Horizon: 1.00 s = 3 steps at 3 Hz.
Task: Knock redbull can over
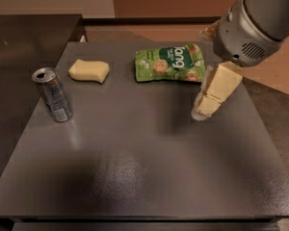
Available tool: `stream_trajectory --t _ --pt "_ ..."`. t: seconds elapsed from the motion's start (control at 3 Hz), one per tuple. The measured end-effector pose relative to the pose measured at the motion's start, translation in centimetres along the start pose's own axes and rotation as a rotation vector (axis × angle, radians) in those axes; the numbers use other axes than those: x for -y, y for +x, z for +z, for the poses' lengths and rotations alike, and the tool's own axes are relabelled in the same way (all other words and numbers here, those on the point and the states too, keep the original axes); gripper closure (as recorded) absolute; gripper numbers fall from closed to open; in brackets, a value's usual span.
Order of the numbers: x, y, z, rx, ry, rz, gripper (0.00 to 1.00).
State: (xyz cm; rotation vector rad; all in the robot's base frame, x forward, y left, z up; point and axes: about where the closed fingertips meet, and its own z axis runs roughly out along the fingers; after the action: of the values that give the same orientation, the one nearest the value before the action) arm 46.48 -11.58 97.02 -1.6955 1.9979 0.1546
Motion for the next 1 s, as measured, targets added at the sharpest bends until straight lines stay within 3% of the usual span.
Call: stream_trajectory --t 1.0 --pt "-0.8 -11.4 8.7 0.307 -0.076 -0.040 0.00"
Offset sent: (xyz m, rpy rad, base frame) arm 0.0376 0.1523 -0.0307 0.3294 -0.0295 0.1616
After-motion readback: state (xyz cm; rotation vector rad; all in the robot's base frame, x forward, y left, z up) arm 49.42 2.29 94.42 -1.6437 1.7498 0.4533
